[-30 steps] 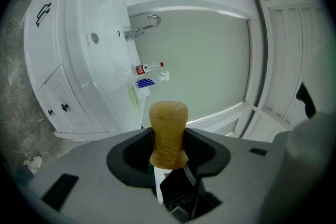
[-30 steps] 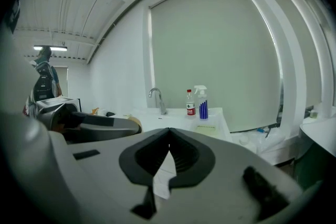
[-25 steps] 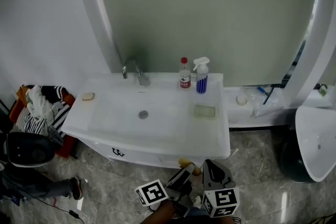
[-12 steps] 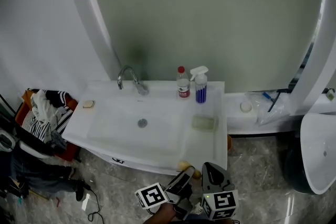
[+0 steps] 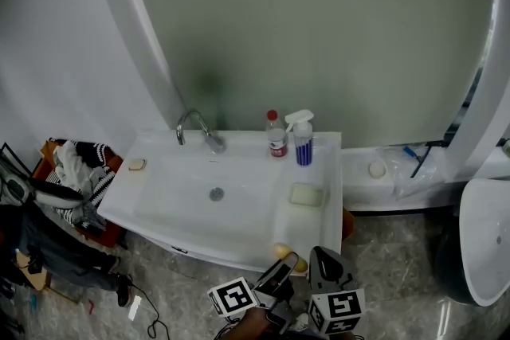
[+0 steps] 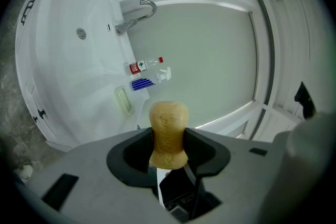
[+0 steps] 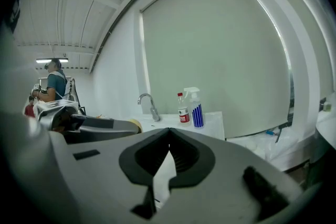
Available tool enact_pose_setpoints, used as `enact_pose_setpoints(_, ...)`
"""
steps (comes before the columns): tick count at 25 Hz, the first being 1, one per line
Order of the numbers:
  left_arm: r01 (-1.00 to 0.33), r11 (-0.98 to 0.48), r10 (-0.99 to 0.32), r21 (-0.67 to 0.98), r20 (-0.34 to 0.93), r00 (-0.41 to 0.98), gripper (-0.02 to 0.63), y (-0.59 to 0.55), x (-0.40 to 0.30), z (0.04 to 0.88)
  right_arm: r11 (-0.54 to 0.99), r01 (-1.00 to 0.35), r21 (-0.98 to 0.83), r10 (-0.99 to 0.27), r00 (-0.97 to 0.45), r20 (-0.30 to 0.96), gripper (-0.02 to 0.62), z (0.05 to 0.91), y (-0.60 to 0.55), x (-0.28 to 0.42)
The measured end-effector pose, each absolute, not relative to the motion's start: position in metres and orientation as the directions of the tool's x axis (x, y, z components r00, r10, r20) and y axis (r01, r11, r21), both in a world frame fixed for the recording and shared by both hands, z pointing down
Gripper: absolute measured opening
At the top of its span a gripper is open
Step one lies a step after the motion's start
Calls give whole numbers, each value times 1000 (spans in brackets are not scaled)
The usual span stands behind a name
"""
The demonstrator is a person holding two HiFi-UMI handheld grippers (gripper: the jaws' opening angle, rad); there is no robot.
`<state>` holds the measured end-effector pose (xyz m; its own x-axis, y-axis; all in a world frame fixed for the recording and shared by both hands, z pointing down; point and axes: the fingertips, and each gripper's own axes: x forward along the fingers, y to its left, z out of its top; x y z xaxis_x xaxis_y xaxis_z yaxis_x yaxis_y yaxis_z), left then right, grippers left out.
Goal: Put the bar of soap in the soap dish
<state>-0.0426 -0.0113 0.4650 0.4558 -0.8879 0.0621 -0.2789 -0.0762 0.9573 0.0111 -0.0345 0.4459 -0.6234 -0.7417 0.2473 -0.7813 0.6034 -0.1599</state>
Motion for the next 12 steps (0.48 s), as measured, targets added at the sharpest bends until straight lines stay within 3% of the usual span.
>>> enact_pose_setpoints(12,-257,-70,-877,964,63,476,184,-25,-38,473,578,-801,-155,-756,-597,269,11,454,-46,18)
